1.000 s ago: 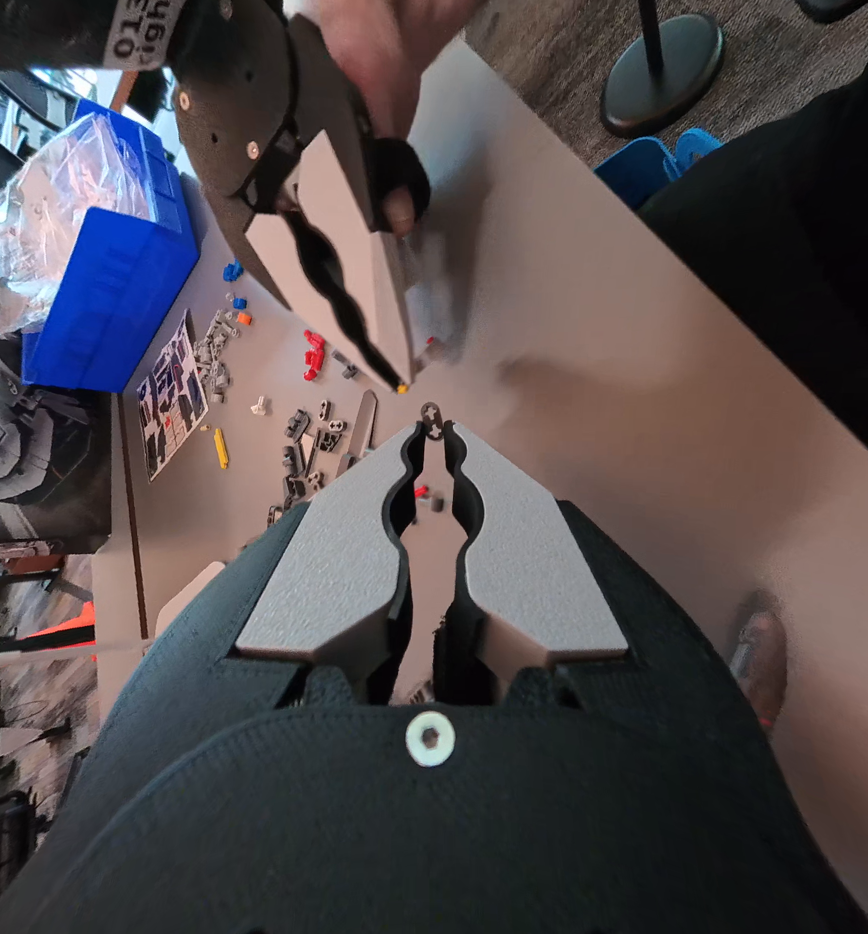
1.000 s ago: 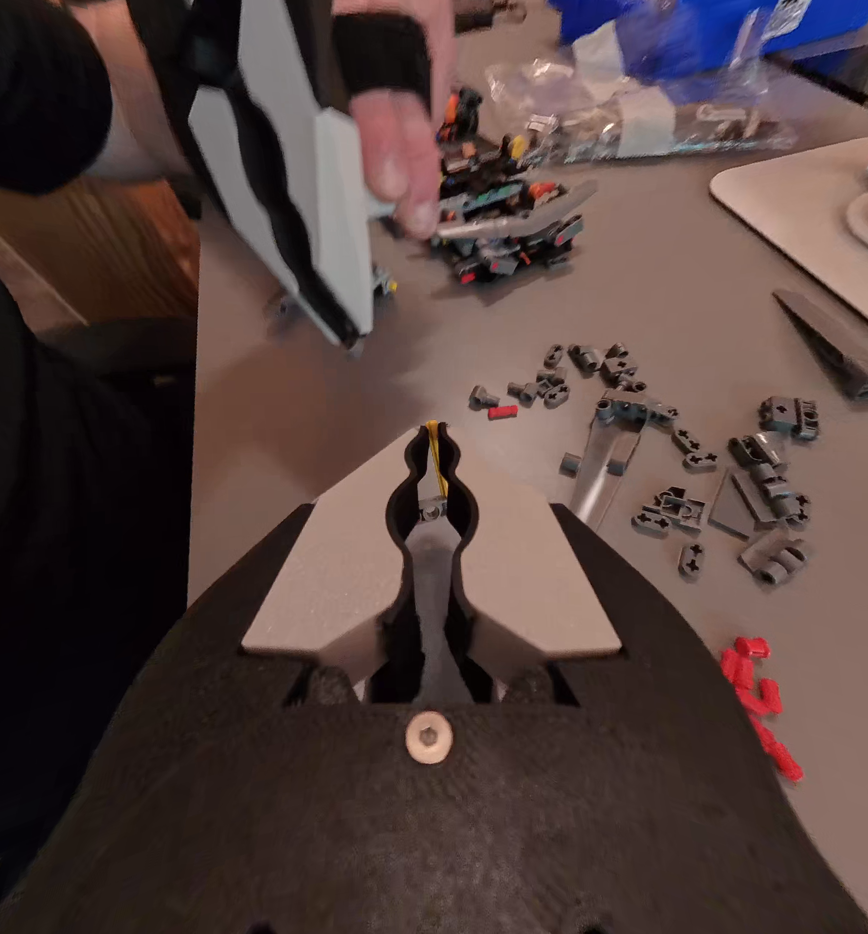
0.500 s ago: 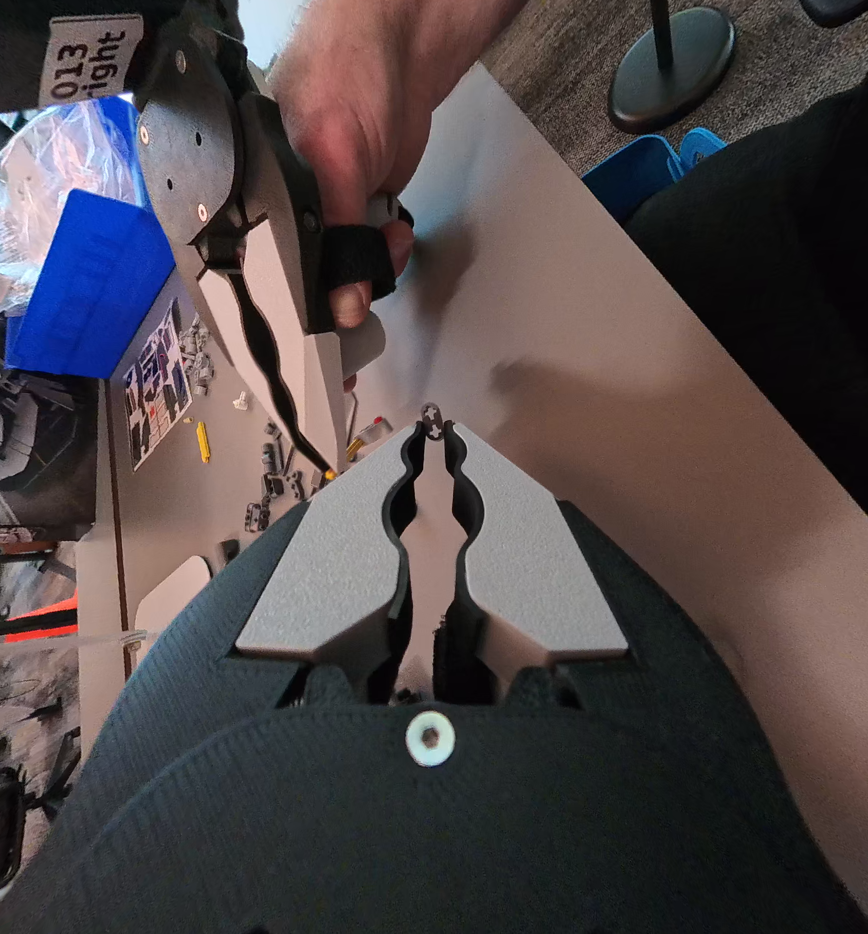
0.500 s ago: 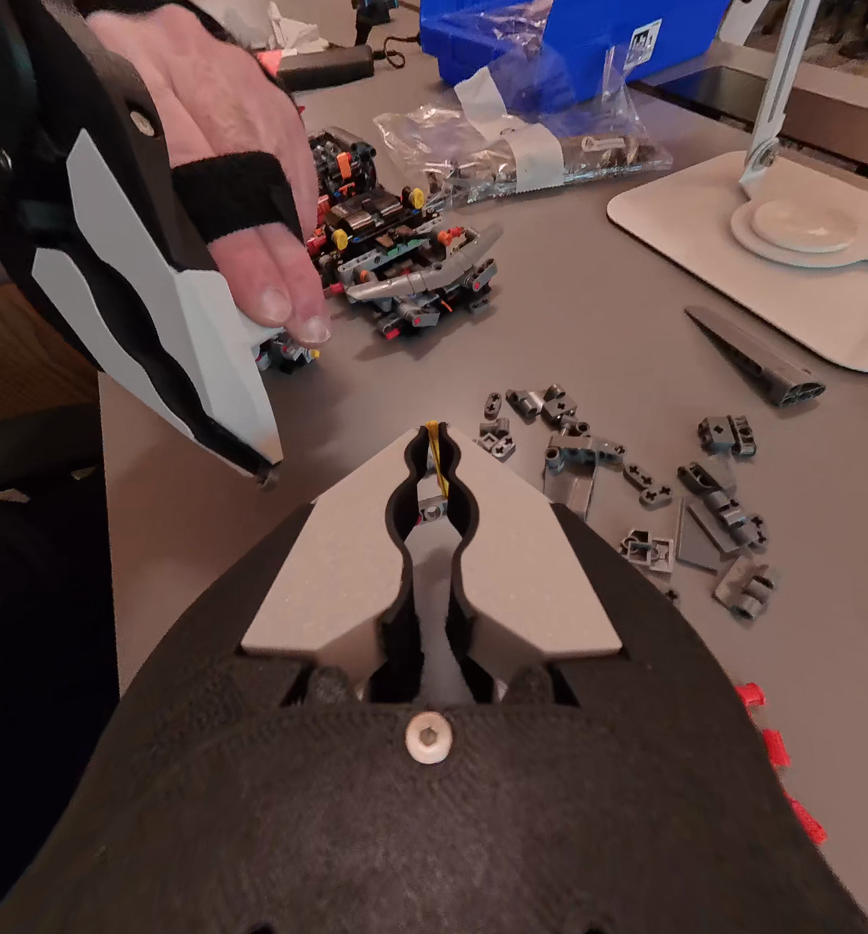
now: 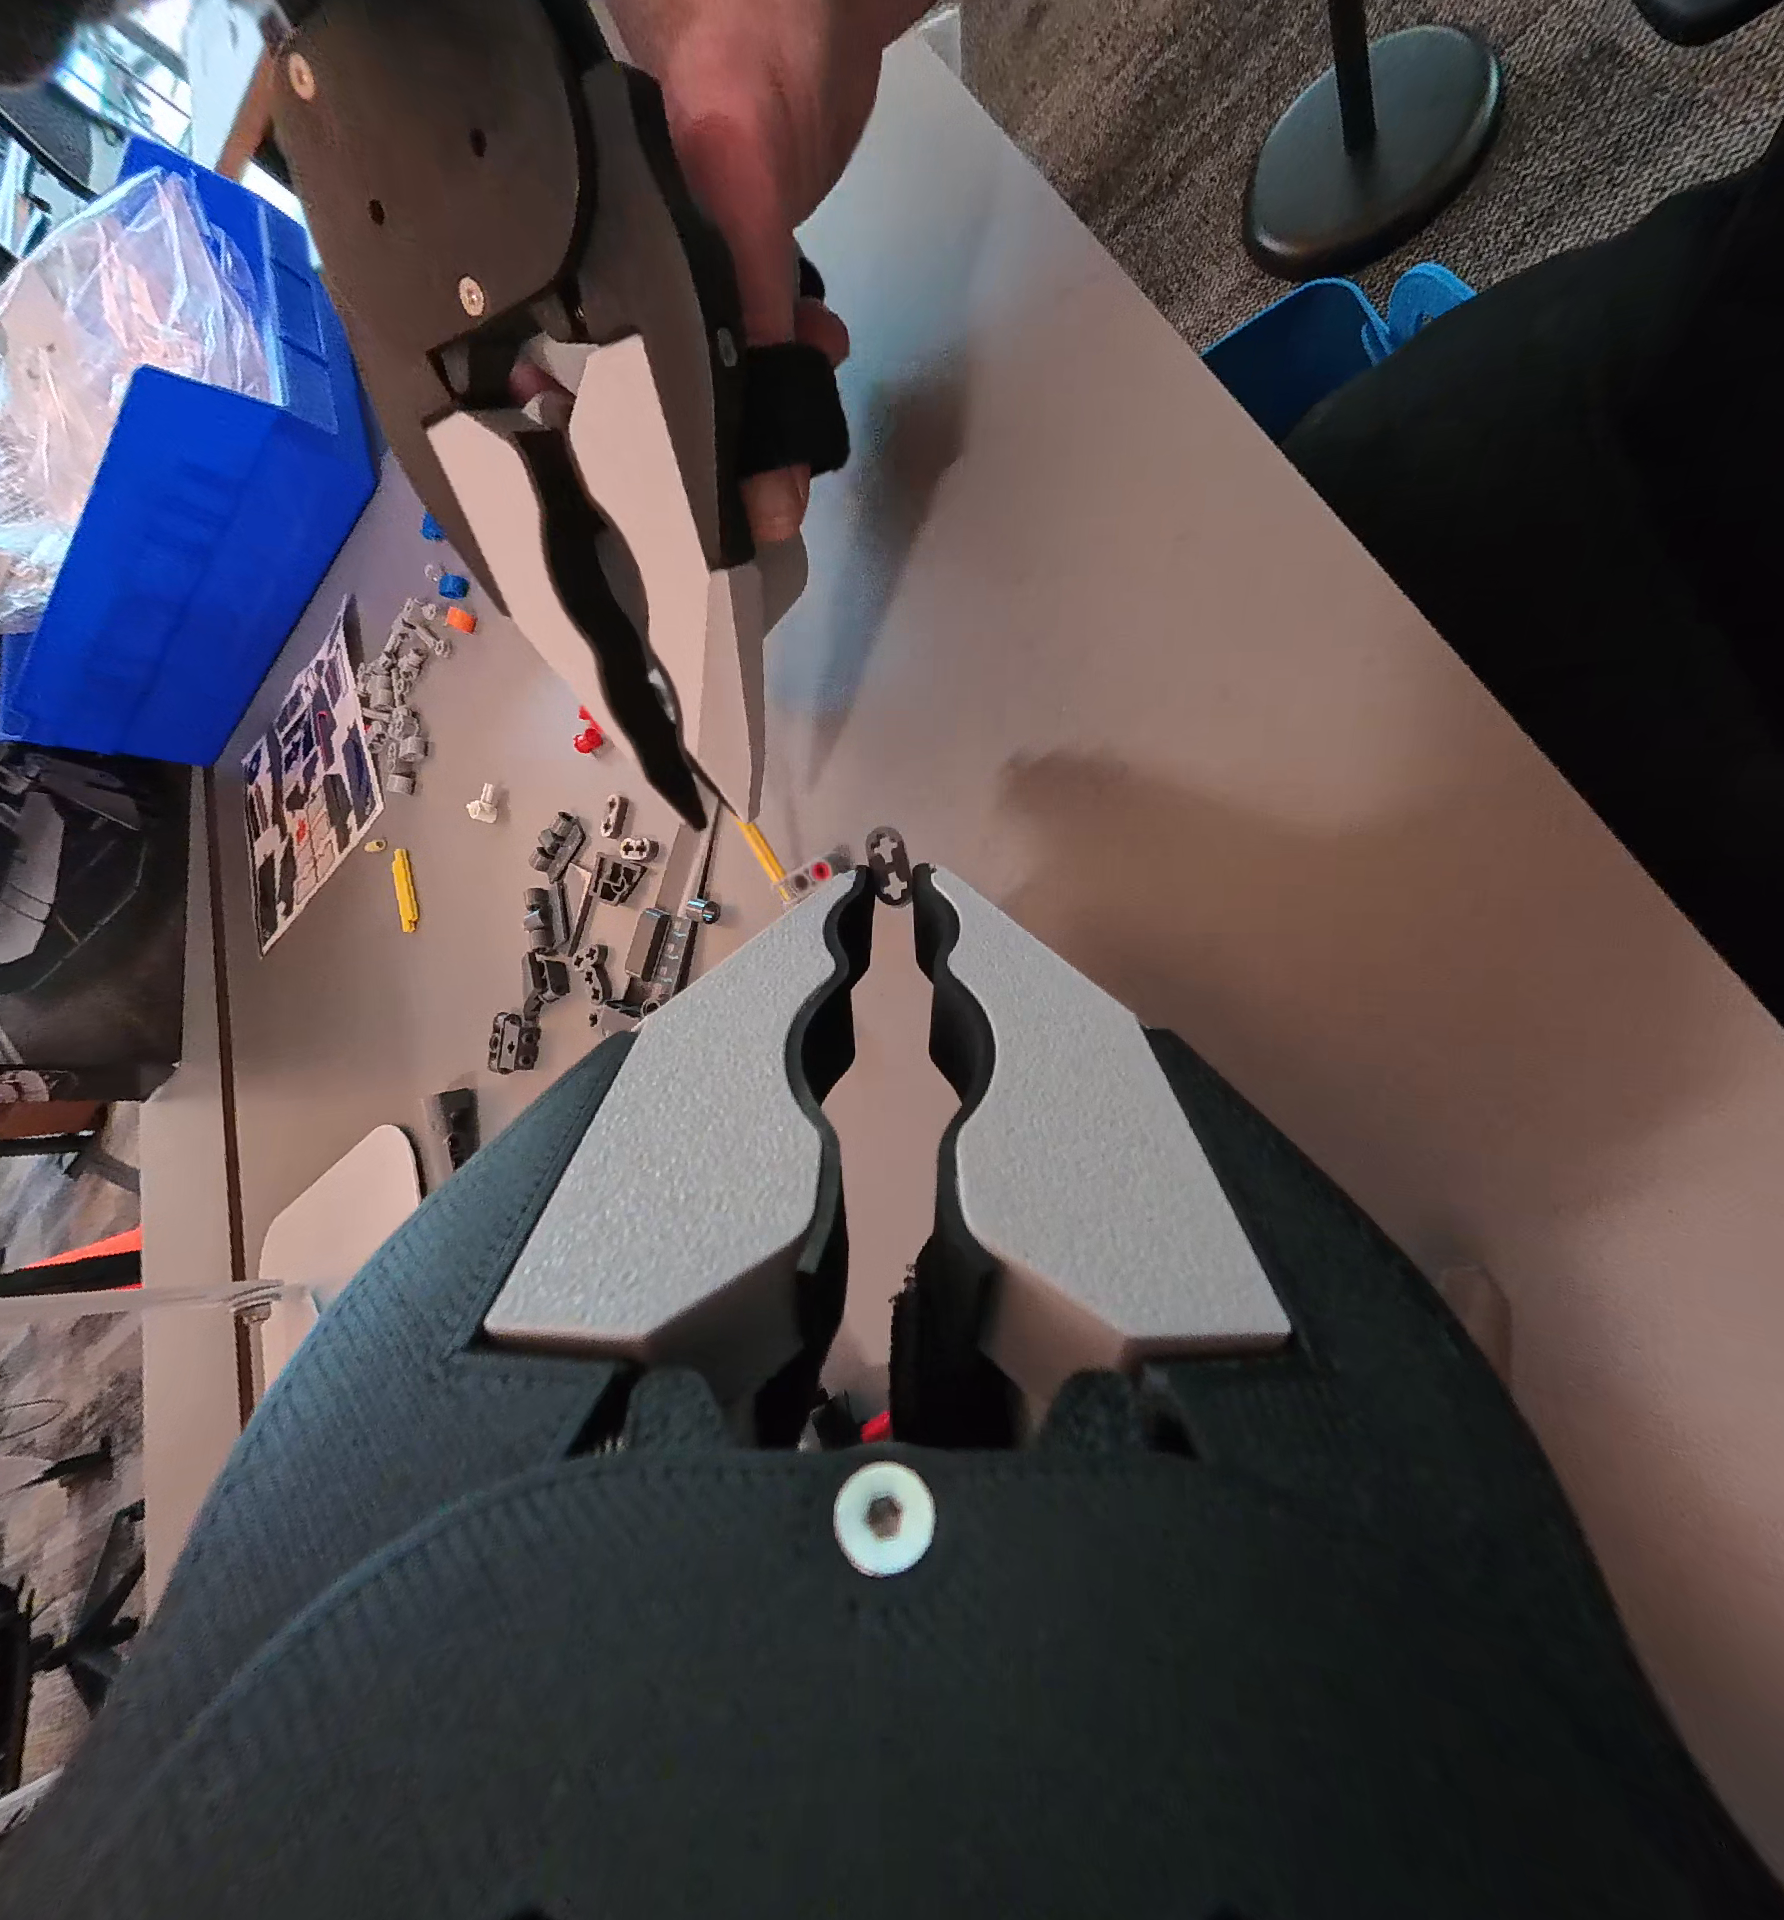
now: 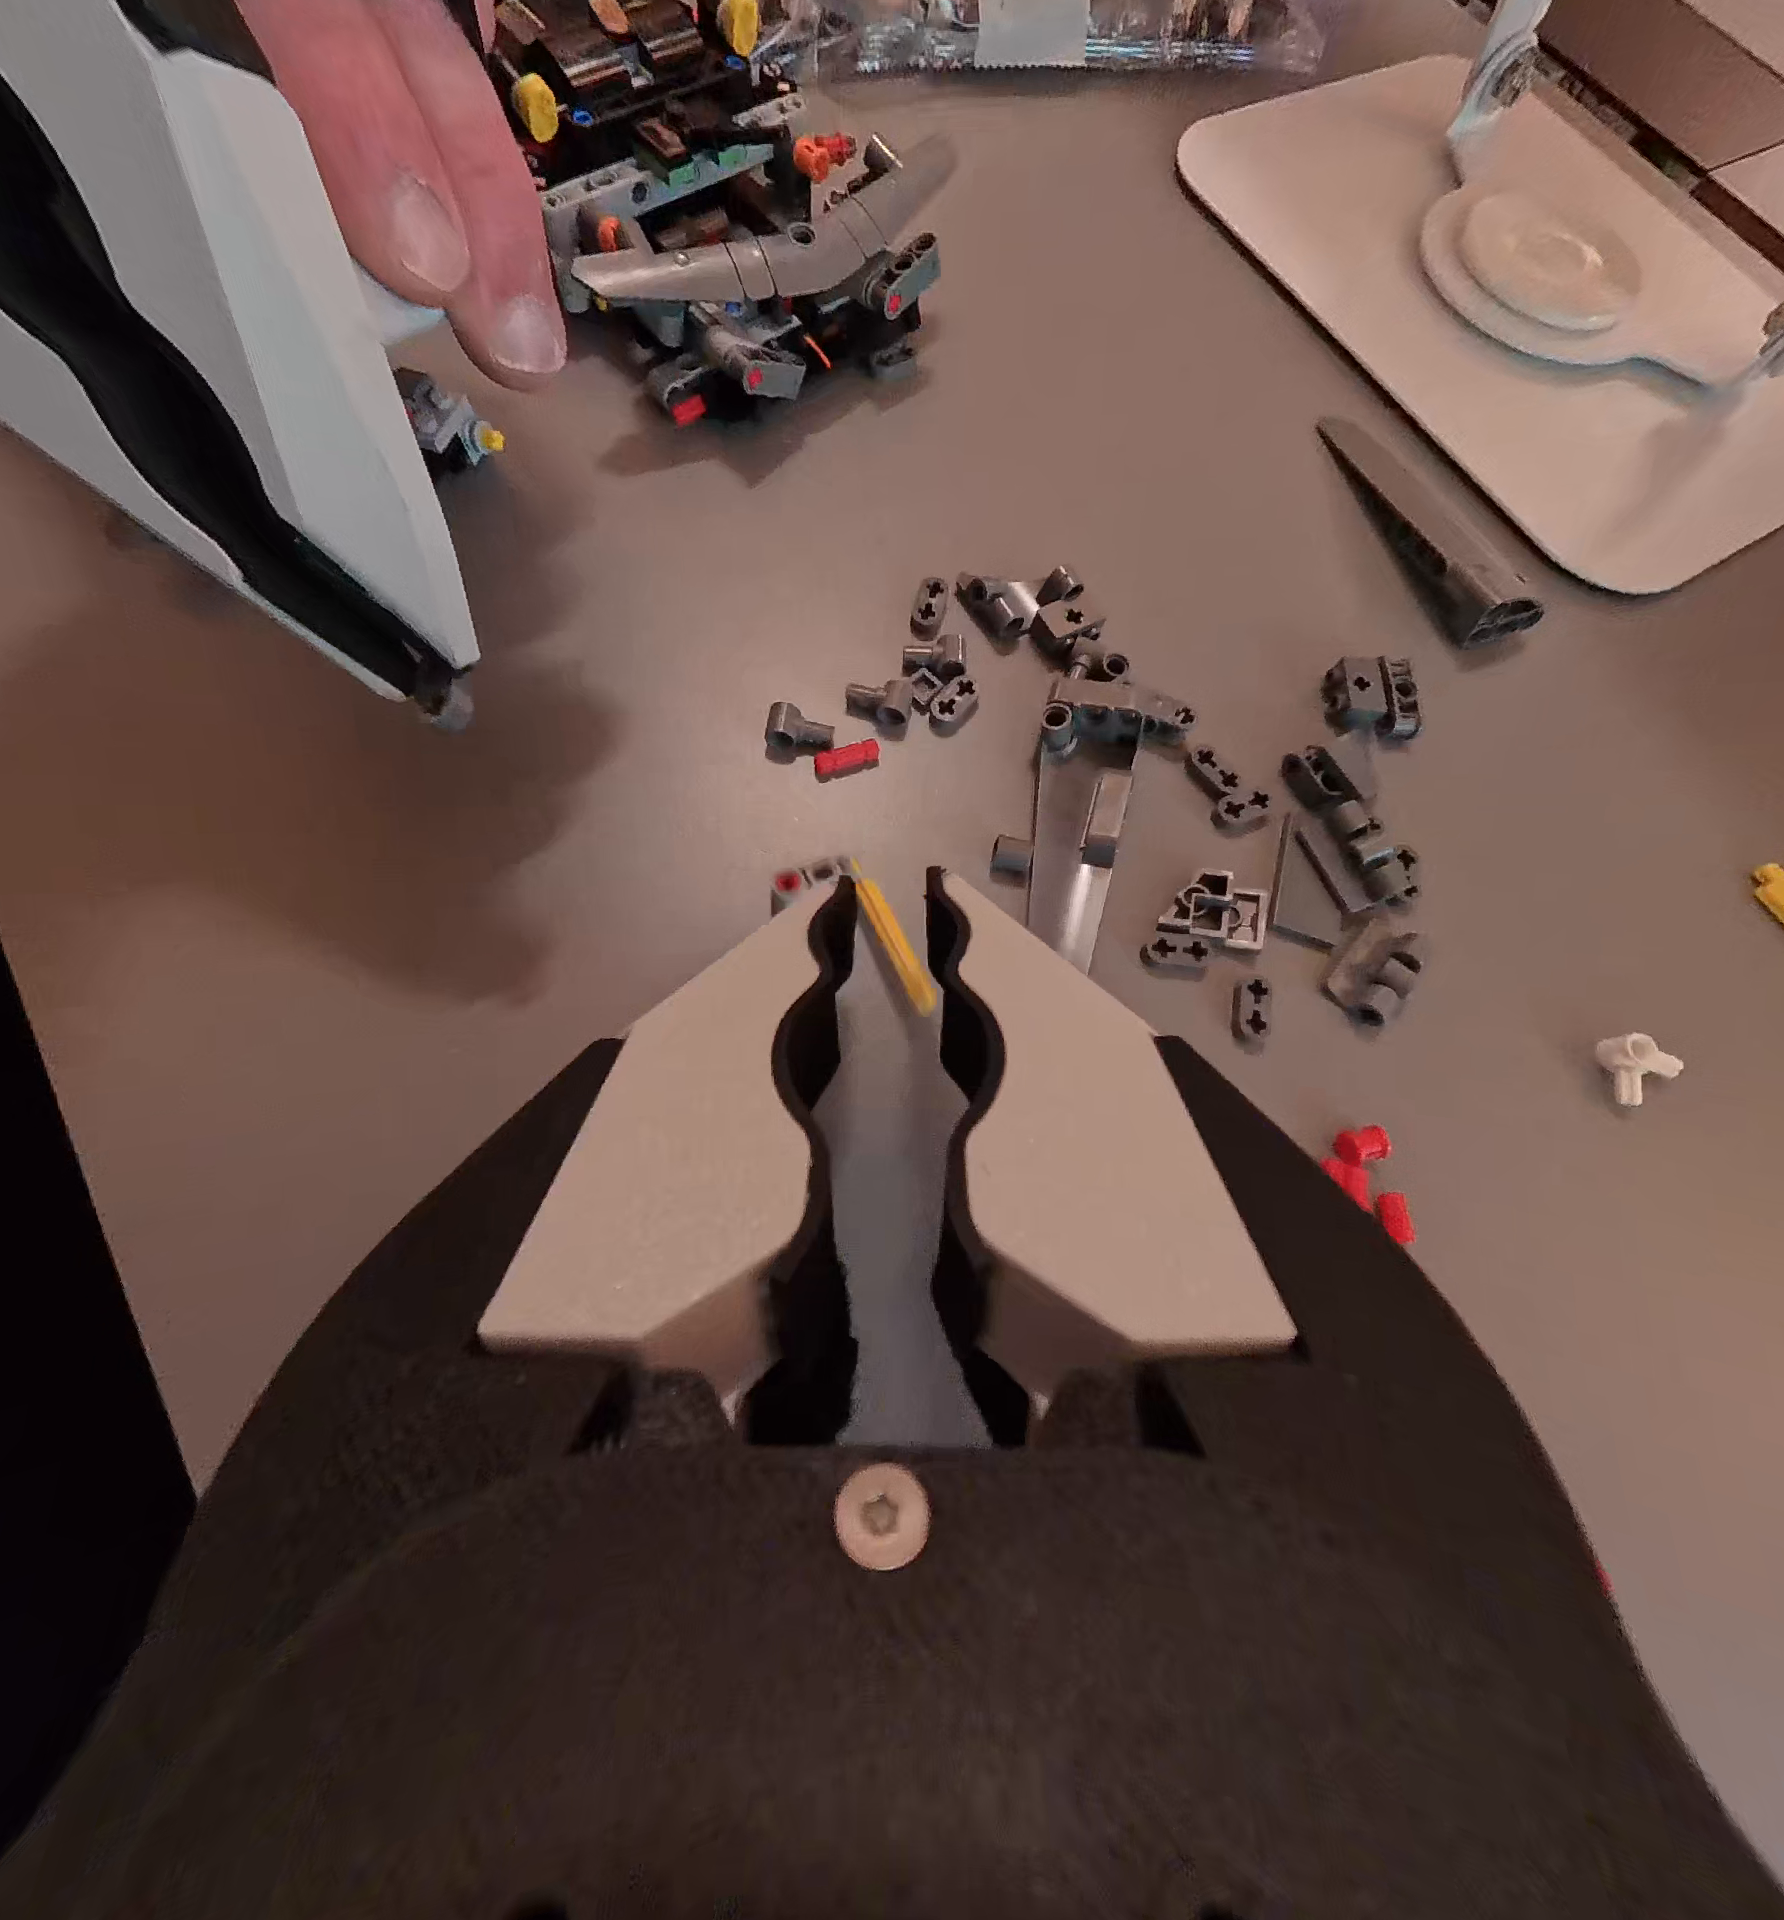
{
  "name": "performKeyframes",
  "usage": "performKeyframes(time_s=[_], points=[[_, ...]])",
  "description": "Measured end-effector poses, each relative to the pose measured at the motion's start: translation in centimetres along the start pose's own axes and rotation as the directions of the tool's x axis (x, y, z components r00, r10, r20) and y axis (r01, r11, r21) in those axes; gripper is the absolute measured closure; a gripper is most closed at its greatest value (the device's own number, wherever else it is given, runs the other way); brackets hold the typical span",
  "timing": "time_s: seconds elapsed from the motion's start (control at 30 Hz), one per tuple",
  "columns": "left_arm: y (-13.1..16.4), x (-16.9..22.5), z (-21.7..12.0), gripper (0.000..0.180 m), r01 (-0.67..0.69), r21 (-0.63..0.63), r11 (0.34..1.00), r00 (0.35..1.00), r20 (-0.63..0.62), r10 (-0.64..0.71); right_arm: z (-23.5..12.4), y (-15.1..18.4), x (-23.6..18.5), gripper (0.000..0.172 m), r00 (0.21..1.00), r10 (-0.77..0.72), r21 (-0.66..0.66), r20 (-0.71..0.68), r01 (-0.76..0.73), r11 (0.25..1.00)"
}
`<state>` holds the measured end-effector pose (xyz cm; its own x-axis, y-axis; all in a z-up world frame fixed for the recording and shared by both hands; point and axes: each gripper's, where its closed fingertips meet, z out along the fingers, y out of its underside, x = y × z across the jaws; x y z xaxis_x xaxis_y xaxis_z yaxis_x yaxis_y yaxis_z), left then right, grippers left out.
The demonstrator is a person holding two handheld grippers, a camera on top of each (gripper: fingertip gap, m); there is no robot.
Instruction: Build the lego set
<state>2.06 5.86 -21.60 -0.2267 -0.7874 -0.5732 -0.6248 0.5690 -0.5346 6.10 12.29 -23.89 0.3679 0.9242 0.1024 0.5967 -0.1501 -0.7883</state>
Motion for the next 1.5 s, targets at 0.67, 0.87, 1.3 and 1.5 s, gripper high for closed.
performKeyframes(time_s=[0.67, 0.87, 1.3, 1.5], points=[[0.5, -0.1, -0.4, 0.175, 0.004, -0.018, 1.0, 1.0, 0.006, -0.004, 0.4, 3.1, 1.4, 0.172, 0.983, -0.11, -0.173, 0.149, 0.135, 0.976], [0.9, -0.2, -0.9, 0.175, 0.008, -0.025, 1.0, 1.0, 0.012, -0.008, -0.2, 2.7, 1.7, 0.172, 0.974, -0.158, -0.197, 0.163, 0.189, 0.962], [1.7, 0.1, -2.5, 0.175, 0.023, -0.033, 0.999, 0.999, 0.047, -0.022, 3.3, -0.7, 0.9, 0.162, 0.903, -0.369, -0.172, 0.222, 0.408, 0.897], [2.2, 0.0, -3.4, 0.175, 0.036, -0.026, 0.999, 0.997, 0.067, -0.034, 4.7, -0.3, 2.3, 0.167, 0.861, -0.389, -0.199, 0.328, 0.466, 0.862]])
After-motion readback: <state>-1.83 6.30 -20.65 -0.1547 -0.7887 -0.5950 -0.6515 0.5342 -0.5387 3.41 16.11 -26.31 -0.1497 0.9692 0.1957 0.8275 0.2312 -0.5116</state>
